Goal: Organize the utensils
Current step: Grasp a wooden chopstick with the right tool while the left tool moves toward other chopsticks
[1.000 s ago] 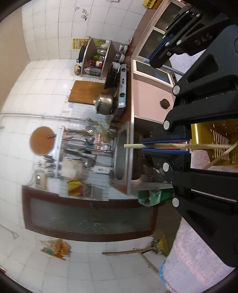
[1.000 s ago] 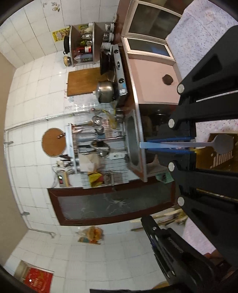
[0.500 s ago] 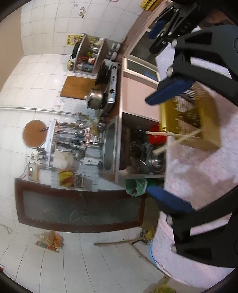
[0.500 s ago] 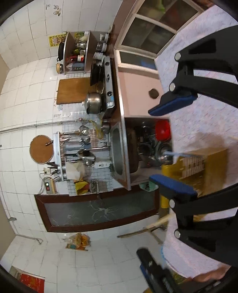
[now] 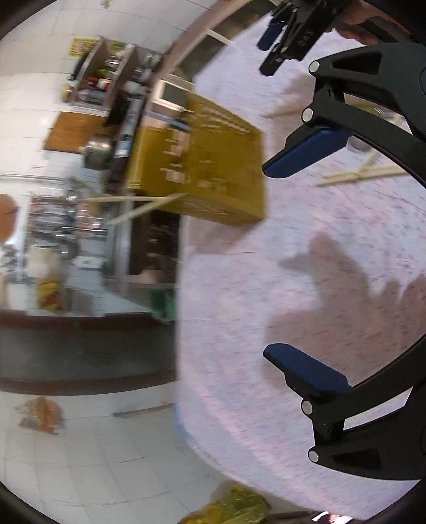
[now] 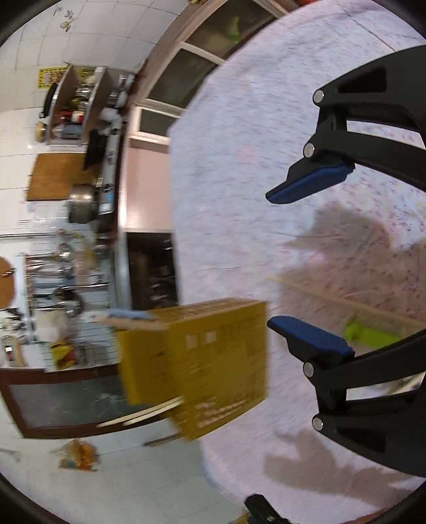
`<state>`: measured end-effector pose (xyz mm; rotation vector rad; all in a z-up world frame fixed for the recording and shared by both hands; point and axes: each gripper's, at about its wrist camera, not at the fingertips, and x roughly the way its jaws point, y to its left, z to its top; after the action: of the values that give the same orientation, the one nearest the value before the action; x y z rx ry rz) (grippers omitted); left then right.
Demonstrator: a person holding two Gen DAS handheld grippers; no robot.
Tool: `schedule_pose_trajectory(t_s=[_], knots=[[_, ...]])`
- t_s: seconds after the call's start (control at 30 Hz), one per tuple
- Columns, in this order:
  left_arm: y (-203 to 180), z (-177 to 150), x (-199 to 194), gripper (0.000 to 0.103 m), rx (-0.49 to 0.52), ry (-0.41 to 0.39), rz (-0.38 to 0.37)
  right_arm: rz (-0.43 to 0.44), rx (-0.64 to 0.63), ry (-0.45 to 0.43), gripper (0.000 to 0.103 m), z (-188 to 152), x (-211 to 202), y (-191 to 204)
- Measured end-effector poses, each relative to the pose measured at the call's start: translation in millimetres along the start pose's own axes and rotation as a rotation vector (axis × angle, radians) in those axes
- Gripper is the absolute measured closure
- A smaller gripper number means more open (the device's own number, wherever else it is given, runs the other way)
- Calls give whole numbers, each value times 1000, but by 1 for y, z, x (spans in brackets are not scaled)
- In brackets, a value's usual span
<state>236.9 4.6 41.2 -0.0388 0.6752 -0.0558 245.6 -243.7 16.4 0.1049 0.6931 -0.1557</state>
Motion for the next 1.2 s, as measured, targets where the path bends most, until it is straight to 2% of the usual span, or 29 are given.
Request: schedule_pose_trajectory(t_s=[0.17, 0.27, 0.33, 0.4, 0.47, 0.53, 0.67, 0.8, 1.0, 1.2], knots=[[-4, -34, 27, 5, 24, 83, 14, -16, -5, 114, 33, -15, 36, 9], [-4, -44, 40, 5, 15, 118, 14, -23, -31, 151, 37, -14, 51, 18], [-4, -46, 46, 5, 0, 135, 7, -23, -42, 190, 58, -14, 60, 23], [-6, -46, 48, 5, -10, 148, 2, -4, -36, 214, 62, -16, 68, 25], [-11, -48, 48, 5, -9, 161, -6, 23, -41, 209, 72, -19, 67, 25], [-14, -49, 47, 5, 3, 163, -11, 35, -48, 208, 92, -19, 65, 23], [-21, -55, 39, 5, 2, 167, -18, 77, -39, 213, 94, -22, 58, 6], [-28, -68, 33, 5, 10, 199, -38, 77, -55, 208, 97, -32, 47, -6], [-40, -86, 30, 5, 41, 234, -19, 83, -49, 209, 97, -49, 29, -29], [-44, -90, 32, 5, 68, 237, -4, 86, -44, 197, 97, -56, 25, -35]])
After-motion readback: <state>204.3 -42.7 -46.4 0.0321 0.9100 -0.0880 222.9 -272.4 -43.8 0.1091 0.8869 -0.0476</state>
